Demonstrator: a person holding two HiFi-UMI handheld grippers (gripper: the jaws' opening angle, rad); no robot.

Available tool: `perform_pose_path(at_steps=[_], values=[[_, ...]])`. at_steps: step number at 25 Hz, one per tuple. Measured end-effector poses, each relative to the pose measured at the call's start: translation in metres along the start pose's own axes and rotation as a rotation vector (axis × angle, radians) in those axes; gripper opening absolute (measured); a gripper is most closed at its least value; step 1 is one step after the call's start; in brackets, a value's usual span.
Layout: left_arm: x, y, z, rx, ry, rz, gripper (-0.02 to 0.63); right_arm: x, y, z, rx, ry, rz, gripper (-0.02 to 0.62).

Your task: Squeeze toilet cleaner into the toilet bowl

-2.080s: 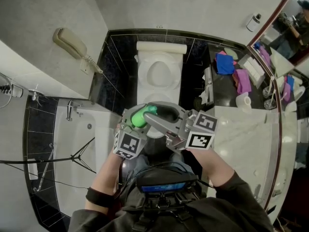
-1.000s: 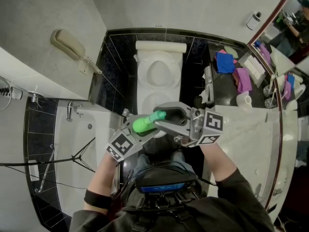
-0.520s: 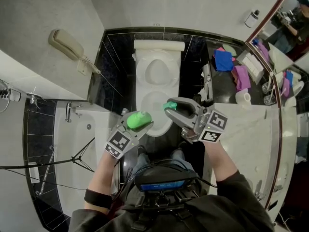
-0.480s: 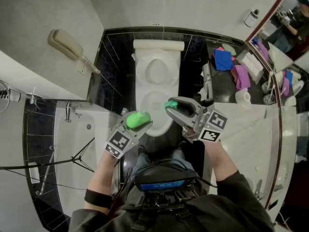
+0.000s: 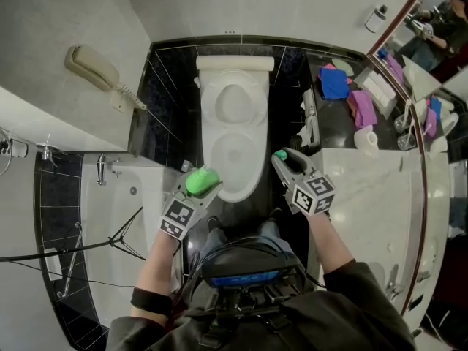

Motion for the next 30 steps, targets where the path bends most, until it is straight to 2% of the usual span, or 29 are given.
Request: perform_pose_path(at_steps=[8,12,18,25,30], values=[[-0.01,0.006,0.007,-0.021,-0.005,-0.014,0.192,-0.024,0.019,-0.003,-0.065,0.021,0.044,0.146],[-0.016,0.009,0.013,-0.043,-0.012,-0.031,0.192,-0.033,0.031,0.001,-0.145,-0.001,0.036,0.145],[-0.024,0.001,0.015,-0.117,0.007,-0.037,0.192,-0.042,0.052,0.015,-0.225,-0.021,-0.003,0.146],[-0.04,-0.03,-0.005,-0.144,0.055,0.026,0.192,-0.06,0.051,0.029,-0.194,0.006,-0.006,0.146],[-0.067,-0.049,-0.032,-0.147,0.095,0.106,0.192,-0.071,0.043,0.031,-0.132,0.029,0.017,0.147]])
Point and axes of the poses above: the fingertips, and each gripper's own axes: z backward along the fingers, y to its left, x out of its top, the point moved 1 cm from there along z, backward along the fingers
